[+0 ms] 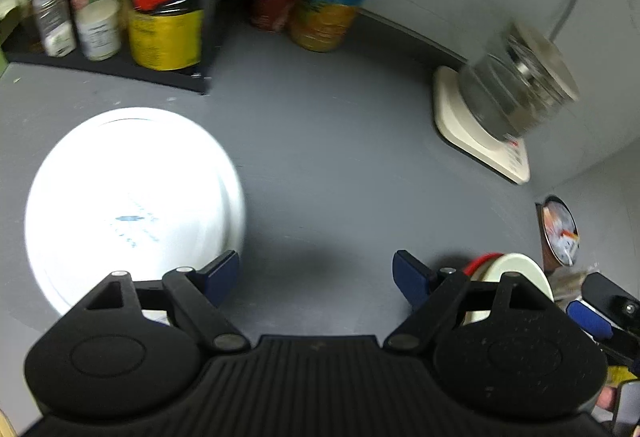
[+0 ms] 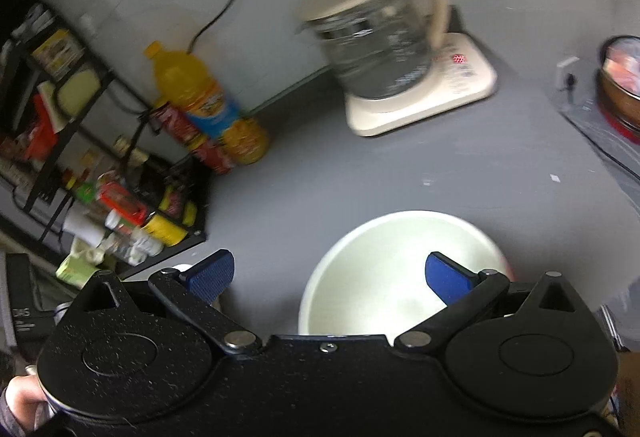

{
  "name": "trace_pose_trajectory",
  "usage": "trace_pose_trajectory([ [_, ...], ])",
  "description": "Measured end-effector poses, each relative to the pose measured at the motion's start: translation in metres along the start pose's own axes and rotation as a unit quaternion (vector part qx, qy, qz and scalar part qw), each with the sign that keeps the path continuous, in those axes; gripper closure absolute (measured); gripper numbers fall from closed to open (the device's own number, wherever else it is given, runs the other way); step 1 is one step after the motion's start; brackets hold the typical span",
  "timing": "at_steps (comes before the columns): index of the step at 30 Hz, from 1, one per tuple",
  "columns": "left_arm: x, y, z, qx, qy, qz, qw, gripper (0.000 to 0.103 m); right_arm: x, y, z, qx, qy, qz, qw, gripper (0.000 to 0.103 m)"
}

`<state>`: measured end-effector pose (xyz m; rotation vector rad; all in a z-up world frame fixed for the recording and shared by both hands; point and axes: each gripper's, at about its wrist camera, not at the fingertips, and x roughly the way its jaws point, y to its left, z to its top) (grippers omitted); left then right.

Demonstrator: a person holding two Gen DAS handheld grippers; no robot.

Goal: Organize plates and bowls
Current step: 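Move the tools toward the red bowl stack, then close both tools on the rim of the red bowl stack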

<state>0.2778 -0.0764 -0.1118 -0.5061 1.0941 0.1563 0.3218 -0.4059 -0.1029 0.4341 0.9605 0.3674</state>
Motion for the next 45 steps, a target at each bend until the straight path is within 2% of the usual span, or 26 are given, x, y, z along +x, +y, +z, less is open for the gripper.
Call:
trace_pose_trajectory([
  [8, 0.018, -0.047, -0.01, 0.037, 0.019, -0.031, 0.9987, 0.02, -0.015, -0.044, -0.005, 0.036, -0.023, -0.046, 0.998, 0.0],
  [17, 0.039, -0.081, -0.015, 0.073, 0.036, -0.062, 0.9947, 0.02, 0.001, -0.077, -0.019, 0.076, 0.0, -0.062, 0.995, 0.001],
  [26, 0.067, -0.091, -0.019, 0.07, 0.061, -0.084, 0.9921, 0.024, 0.021, -0.088, -0.036, 0.101, 0.033, -0.051, 0.993, 0.023],
  [28, 0.072, -0.092, -0.02, 0.067, 0.066, -0.086, 0.9918, 0.025, 0.026, -0.089, -0.04, 0.107, 0.04, -0.046, 0.992, 0.03],
  [32, 0.081, -0.09, -0.022, 0.071, 0.078, -0.091, 0.9903, 0.035, 0.033, -0.092, -0.048, 0.115, 0.047, -0.051, 0.991, 0.034],
  [42, 0.112, -0.084, -0.034, 0.055, 0.132, -0.104, 0.9842, 0.054, 0.042, -0.107, -0.068, 0.159, 0.066, -0.056, 0.984, 0.057],
  [45, 0.12, -0.085, -0.039, 0.054, 0.143, -0.104, 0.9828, 0.059, 0.042, -0.107, -0.071, 0.157, 0.057, -0.053, 0.984, 0.058],
])
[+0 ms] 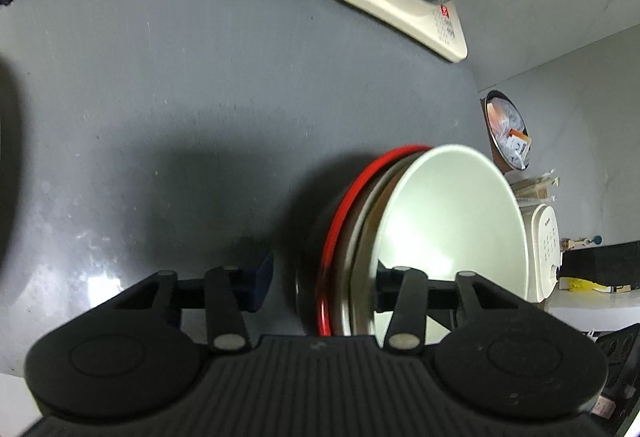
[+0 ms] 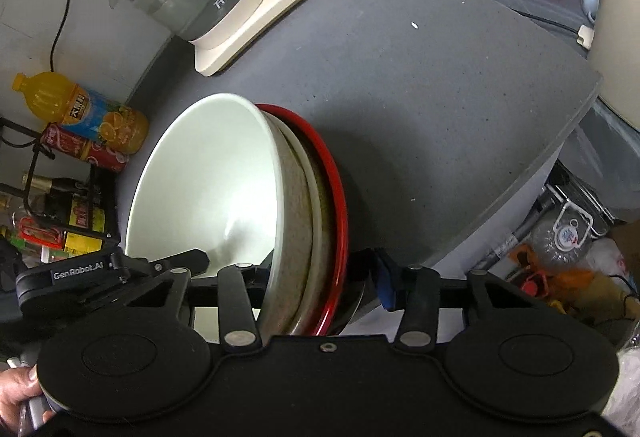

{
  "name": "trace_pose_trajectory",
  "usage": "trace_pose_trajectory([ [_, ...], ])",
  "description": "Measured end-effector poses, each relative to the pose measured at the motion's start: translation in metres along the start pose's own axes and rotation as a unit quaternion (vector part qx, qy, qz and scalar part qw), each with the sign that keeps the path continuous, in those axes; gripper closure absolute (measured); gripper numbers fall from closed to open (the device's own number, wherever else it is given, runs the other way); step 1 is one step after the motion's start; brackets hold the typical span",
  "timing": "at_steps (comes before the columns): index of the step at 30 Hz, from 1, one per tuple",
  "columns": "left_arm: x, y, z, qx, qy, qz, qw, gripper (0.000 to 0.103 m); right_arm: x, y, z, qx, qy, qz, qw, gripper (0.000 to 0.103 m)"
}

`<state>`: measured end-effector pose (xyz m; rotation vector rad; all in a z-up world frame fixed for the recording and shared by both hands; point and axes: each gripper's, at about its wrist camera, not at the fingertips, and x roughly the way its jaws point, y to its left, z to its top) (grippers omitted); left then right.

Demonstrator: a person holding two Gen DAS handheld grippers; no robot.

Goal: Organize plates and bowls
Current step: 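Close both tools on the rim of the red bowl stack, then lift the red bowl stack with both tools and carry it to the plates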

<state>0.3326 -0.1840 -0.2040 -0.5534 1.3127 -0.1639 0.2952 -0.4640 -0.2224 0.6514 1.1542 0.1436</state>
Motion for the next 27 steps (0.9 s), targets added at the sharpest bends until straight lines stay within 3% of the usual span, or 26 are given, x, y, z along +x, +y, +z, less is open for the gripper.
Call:
trace_pose_trajectory([
  [7, 0.014, 0.004, -0.001, -0.007, 0.006, -0.01, 0.9999, 0.065, 0.007, -0.005, 0.005, 0.007, -0.006, 0.005, 1.0, 0.061],
  [9, 0.017, 0.005, 0.0, -0.014, 0.01, -0.022, 0.9996, 0.072, 0.008, -0.002, 0.006, 0.001, -0.007, -0.002, 1.0, 0.062],
  [17, 0.015, 0.011, -0.002, -0.018, 0.008, -0.032, 0.9993, 0.072, 0.008, 0.005, 0.004, -0.014, -0.01, 0.006, 1.0, 0.062],
  [27, -0.016, 0.031, 0.008, -0.031, -0.021, -0.034, 0.9987, 0.072, 0.017, 0.046, 0.011, -0.053, -0.008, 0.03, 0.998, 0.062],
])
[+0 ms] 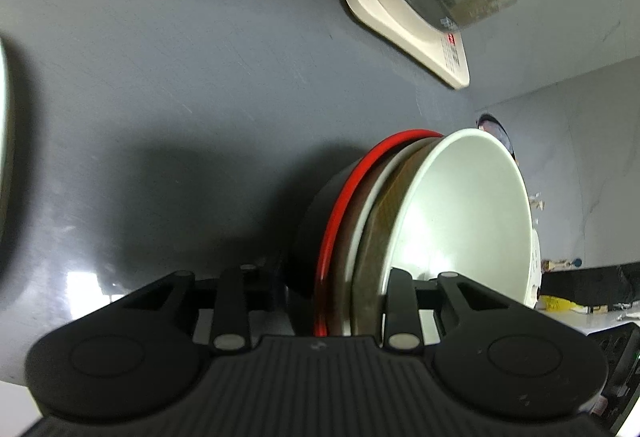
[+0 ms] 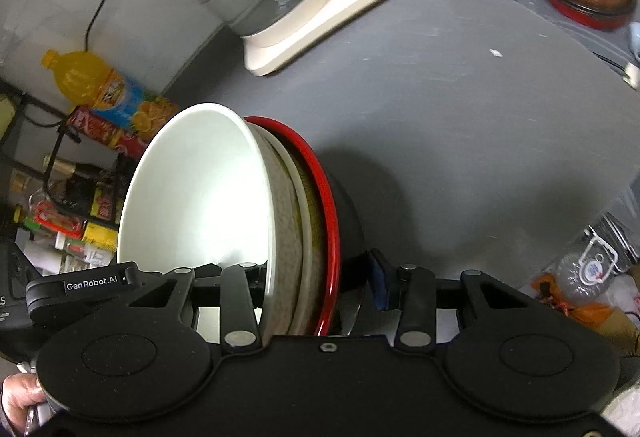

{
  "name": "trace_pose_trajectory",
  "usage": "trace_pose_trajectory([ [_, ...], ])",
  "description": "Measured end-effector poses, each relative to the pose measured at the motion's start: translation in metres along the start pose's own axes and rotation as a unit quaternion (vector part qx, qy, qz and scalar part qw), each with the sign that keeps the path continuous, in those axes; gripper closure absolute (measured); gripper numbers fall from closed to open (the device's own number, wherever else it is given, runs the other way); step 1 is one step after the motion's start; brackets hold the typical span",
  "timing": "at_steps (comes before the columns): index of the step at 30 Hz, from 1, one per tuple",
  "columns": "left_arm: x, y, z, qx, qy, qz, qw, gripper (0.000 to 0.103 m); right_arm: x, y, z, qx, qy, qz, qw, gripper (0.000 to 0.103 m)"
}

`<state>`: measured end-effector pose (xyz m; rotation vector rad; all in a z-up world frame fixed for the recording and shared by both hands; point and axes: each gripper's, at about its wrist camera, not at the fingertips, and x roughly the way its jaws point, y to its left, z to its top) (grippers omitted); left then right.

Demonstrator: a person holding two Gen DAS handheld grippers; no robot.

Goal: Organize plates and bowls
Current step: 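Lift the red bowl stack with both tools and carry it to the plates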

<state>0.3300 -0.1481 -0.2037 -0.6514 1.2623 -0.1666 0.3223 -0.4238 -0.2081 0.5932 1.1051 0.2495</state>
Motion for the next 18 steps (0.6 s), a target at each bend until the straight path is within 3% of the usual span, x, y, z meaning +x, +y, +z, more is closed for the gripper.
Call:
trace_pose_trajectory([
  [18, -0.098, 0.082, 0.017, -0.063, -0.087, 0.01, 0.9942, 0.072, 0.037, 0.114, -0.002, -0.101, 0.048, 0.066, 0.992, 0.062],
])
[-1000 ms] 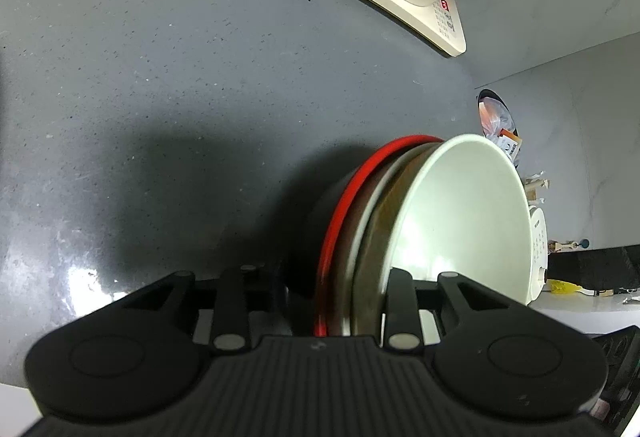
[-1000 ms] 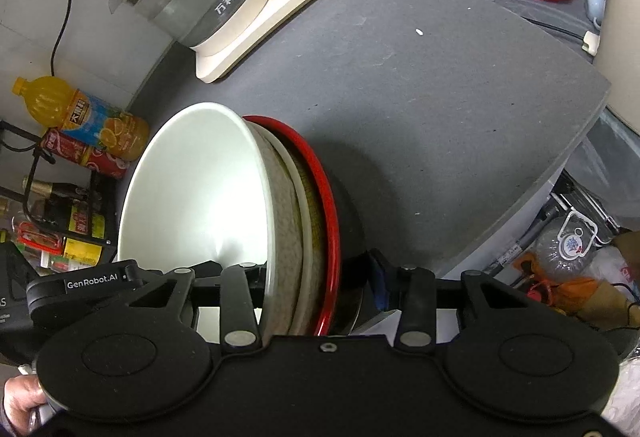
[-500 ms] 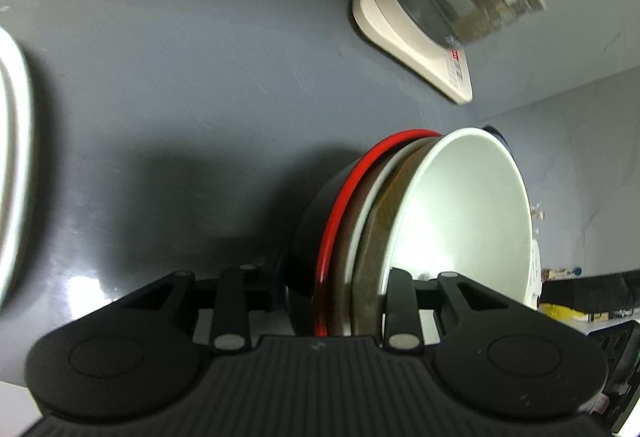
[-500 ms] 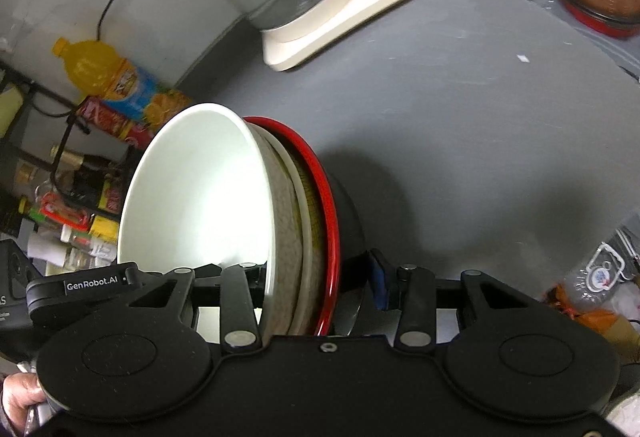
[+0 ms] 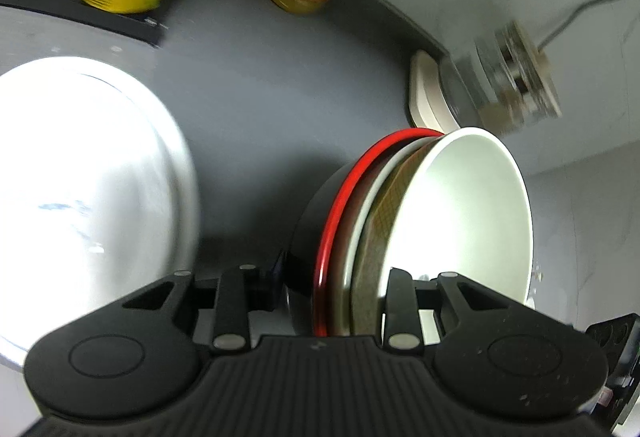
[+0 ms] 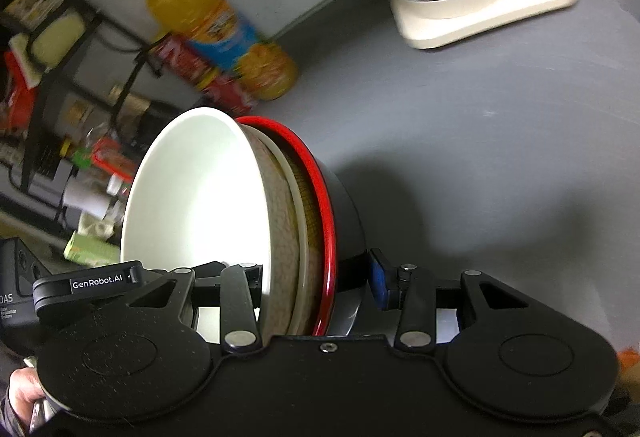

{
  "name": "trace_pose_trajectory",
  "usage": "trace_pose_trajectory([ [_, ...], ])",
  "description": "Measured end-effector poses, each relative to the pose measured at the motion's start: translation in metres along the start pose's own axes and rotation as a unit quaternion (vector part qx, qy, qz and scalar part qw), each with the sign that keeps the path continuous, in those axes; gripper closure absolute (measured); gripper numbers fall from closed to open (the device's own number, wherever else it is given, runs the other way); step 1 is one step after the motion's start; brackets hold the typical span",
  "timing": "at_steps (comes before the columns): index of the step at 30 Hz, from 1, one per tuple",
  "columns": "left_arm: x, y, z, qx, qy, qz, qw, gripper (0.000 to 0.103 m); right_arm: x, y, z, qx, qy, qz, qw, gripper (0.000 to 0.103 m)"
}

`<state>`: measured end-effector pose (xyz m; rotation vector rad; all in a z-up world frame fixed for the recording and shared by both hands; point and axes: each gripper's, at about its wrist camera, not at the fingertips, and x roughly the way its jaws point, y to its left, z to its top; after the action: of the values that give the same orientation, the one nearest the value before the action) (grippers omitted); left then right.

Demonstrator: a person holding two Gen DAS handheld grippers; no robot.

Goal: Organize plates and bowls
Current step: 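Lift the red bowl stack with both tools and carry it to the plates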

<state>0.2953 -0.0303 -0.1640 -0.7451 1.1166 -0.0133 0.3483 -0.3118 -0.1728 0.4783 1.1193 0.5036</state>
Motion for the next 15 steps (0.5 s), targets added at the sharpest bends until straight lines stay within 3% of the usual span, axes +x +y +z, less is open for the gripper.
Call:
trace_pose_trajectory([
  [15, -0.063, 0.084, 0.019, -0.062, -0.051, 0.02, 0.9966, 0.072, 0.056, 0.086, -0.003, -0.062, 0.044, 0.035, 0.996, 0.062],
])
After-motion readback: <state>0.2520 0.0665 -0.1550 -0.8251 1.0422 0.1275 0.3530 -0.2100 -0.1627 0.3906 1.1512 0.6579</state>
